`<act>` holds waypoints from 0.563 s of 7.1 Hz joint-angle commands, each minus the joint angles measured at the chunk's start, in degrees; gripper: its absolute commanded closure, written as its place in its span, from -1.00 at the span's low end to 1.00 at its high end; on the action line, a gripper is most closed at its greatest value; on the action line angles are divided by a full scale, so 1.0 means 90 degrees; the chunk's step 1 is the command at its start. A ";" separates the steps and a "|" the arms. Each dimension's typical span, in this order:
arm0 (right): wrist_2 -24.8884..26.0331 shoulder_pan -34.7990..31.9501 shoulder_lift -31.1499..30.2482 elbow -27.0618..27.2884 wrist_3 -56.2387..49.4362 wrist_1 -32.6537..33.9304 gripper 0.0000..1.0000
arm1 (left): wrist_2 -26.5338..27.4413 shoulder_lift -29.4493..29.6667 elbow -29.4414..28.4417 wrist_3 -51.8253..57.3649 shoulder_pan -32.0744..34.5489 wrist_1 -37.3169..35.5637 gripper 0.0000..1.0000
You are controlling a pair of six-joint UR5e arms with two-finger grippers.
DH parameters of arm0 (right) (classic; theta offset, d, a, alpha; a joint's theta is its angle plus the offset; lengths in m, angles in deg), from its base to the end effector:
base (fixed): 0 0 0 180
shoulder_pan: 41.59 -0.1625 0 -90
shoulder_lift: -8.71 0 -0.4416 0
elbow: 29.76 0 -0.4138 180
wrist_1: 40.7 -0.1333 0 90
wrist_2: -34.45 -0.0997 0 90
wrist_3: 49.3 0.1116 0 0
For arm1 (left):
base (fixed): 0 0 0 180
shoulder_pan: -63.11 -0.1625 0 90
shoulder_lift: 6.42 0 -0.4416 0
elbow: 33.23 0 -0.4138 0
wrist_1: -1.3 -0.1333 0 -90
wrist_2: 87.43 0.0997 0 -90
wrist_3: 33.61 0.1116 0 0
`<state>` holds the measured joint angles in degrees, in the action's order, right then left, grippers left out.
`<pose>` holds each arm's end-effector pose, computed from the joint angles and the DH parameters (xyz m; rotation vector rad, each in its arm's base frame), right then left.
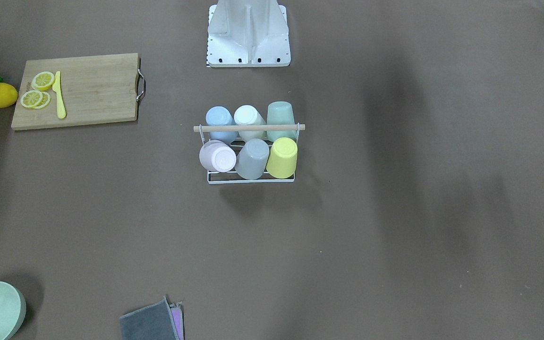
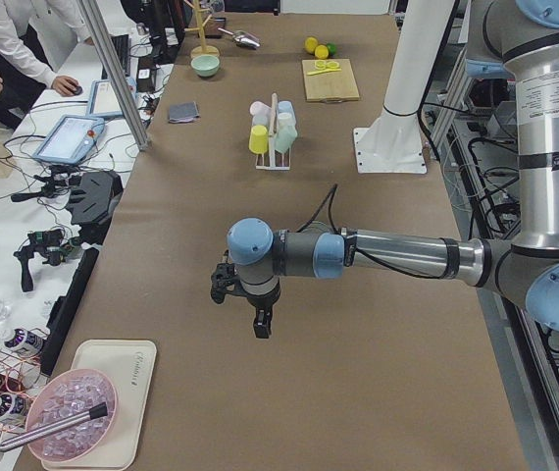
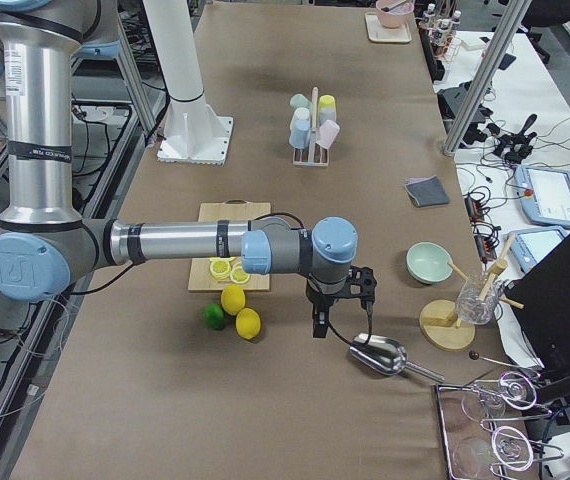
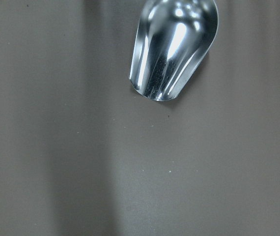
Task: Place cup on cup holder
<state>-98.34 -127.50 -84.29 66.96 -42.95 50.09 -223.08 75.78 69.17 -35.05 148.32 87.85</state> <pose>0.0221 -0.4964 0.6533 -0.0194 -0.7480 0.0185 -0.0154 -0.4567 0.6428 -0.0243 0.7967 0.0633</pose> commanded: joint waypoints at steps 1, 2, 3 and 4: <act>-0.0010 0.0004 0.0021 -0.0025 0.0007 0.0000 -0.97 | -0.0055 0.0066 -0.0078 -0.0250 -0.0004 0.0256 -0.94; -0.0001 0.0004 0.0021 -0.0035 -0.0003 0.0000 -0.97 | -0.0055 0.0066 -0.0088 -0.0202 -0.0004 0.0265 -0.94; 0.0009 0.0004 0.0021 -0.0035 -0.0003 0.0000 -0.97 | -0.0055 0.0057 0.0009 -0.0240 0.0005 0.0266 -0.94; -0.0001 0.0004 0.0030 -0.0044 0.0007 0.0000 -0.97 | -0.0074 0.0028 0.0068 -0.0231 0.0015 0.0275 -0.94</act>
<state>-98.32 -127.46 -84.08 66.64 -42.95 50.09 -223.61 76.25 69.11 -37.10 148.35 90.22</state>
